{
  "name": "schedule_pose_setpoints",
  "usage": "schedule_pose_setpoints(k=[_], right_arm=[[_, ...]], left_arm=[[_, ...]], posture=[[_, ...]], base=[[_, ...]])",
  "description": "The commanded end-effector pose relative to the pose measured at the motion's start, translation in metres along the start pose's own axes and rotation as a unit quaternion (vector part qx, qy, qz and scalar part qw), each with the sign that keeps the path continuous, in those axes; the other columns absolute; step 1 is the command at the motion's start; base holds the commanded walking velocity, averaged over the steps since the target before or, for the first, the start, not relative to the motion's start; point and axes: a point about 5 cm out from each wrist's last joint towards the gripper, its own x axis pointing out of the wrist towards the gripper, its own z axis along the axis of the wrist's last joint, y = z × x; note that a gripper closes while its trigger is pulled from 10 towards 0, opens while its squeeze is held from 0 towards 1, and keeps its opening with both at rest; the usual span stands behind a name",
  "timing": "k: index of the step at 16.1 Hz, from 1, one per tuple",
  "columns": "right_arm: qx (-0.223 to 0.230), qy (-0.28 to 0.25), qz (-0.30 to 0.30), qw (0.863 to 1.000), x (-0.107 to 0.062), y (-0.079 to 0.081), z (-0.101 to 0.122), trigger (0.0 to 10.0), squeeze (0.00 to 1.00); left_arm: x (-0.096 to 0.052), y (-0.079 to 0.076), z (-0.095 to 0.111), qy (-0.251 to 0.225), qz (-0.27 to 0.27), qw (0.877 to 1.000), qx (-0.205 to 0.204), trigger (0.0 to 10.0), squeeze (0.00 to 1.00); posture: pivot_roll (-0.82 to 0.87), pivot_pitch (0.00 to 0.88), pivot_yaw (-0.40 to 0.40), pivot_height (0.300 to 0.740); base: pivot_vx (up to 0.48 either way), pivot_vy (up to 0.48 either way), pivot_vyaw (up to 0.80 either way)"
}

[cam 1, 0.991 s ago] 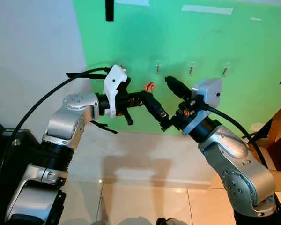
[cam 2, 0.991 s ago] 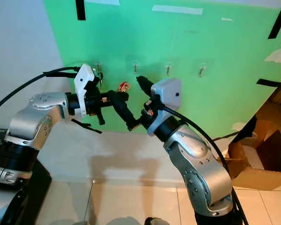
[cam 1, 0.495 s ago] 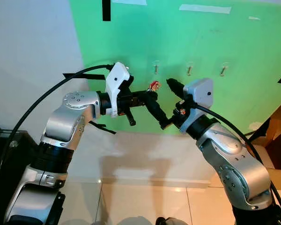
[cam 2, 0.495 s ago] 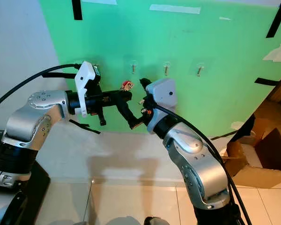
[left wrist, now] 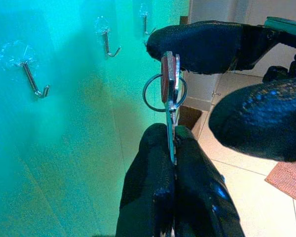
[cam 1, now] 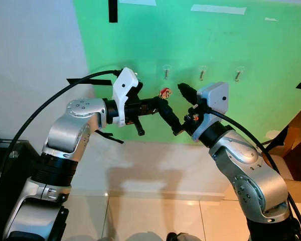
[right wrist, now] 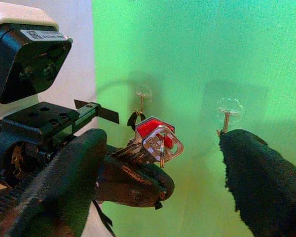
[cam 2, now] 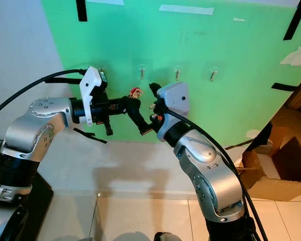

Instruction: Hang keys on a hook

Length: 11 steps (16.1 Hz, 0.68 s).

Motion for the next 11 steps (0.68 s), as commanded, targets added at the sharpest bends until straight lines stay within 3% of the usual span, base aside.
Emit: schedule_pose_setpoints(k=[1, 5, 7, 8, 10, 11], right_arm=[[0.002, 0.001, -0.008, 1.0, 0.0004, -0.0043, 0.0006, 0.0, 0.0], [0.002, 0.002, -0.011, 1.0, 0.0003, -0.0055, 0.0005, 0.0, 0.0], [0.002, 0.004, -0.011, 1.0, -0.0002, -0.0057, 0.0, 1.6, 0.0], [0.002, 0.004, -0.011, 1.0, -0.0005, -0.0058, -0.0001, 1.7, 0.0], [0.002, 0.004, -0.011, 1.0, -0.0009, -0.0061, -0.0002, 1.5, 0.0], [0.002, 0.004, -0.011, 1.0, -0.001, -0.0063, -0.0003, 0.4, 0.0]], left_arm=[[-0.0007, -0.0028, 0.003, -0.001, -0.008, 1.0, 0.006, 10.0, 0.0], [-0.0016, -0.0014, 0.0034, -0.002, -0.005, 1.0, 0.007, 10.0, 0.0], [-0.0022, -0.0005, 0.0038, -0.003, -0.003, 1.0, 0.006, 10.0, 0.0], [-0.0029, 0.0003, 0.0039, -0.003, -0.002, 1.0, 0.006, 10.0, 0.0], [-0.0038, 0.0013, 0.0039, -0.002, 0.001, 1.0, 0.006, 10.0, 0.0], [-0.0039, 0.0013, 0.004, -0.002, 0.001, 1.0, 0.006, 10.0, 0.0]], posture=[[-0.06, 0.0, -0.035, 0.74], [-0.06, 0.0, -0.034, 0.74], [-0.06, 0.0, -0.034, 0.74], [-0.06, 0.0, -0.033, 0.74], [-0.06, 0.0, -0.033, 0.74], [-0.06, 0.0, -0.033, 0.74]], base=[[0.0, 0.0, 0.0], [0.0, 0.0, 0.0], [0.0, 0.0, 0.0], [0.0, 0.0, 0.0], [0.0, 0.0, 0.0], [0.0, 0.0, 0.0]])
